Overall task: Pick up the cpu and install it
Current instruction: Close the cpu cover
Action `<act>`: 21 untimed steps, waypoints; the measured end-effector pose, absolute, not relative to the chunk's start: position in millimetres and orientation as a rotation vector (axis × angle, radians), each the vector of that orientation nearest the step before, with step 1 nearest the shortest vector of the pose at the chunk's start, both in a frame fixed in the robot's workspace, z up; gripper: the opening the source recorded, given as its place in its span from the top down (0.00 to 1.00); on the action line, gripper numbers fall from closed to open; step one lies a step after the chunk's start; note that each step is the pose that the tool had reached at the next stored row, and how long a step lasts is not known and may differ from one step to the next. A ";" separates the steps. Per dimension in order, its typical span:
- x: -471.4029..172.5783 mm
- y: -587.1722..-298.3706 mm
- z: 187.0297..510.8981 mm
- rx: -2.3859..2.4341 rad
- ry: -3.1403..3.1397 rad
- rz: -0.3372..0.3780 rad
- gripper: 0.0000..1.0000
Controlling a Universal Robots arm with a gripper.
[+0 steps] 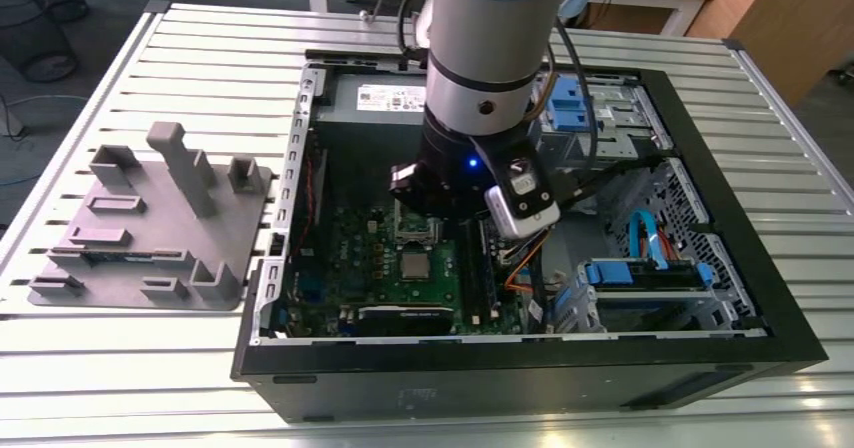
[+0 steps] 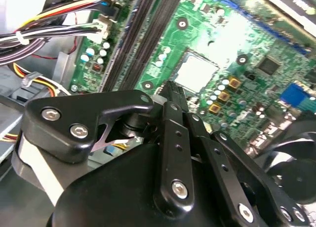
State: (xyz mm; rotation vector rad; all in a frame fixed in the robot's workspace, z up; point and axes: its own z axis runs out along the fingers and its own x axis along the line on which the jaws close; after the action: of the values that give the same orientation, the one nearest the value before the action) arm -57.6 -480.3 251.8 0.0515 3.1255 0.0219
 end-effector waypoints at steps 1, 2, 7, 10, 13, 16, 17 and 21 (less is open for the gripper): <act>-55.6 -478.6 250.8 0.052 3.126 0.022 0.89; -53.6 -476.7 249.7 0.051 3.125 0.022 0.89; -49.8 -468.2 244.8 0.043 3.126 0.022 0.89; -49.7 -466.5 241.9 0.011 3.126 0.022 0.89; -49.8 -465.9 240.0 -0.035 3.125 0.023 0.89; -49.8 -465.9 239.9 -0.056 3.125 0.022 0.89; -49.8 -465.9 239.8 -0.056 3.125 0.023 0.89; -49.8 -465.9 239.7 -0.059 3.125 0.023 0.89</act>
State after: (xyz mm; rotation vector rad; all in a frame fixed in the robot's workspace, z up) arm -49.8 -465.9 239.7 -0.0585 3.1249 0.0228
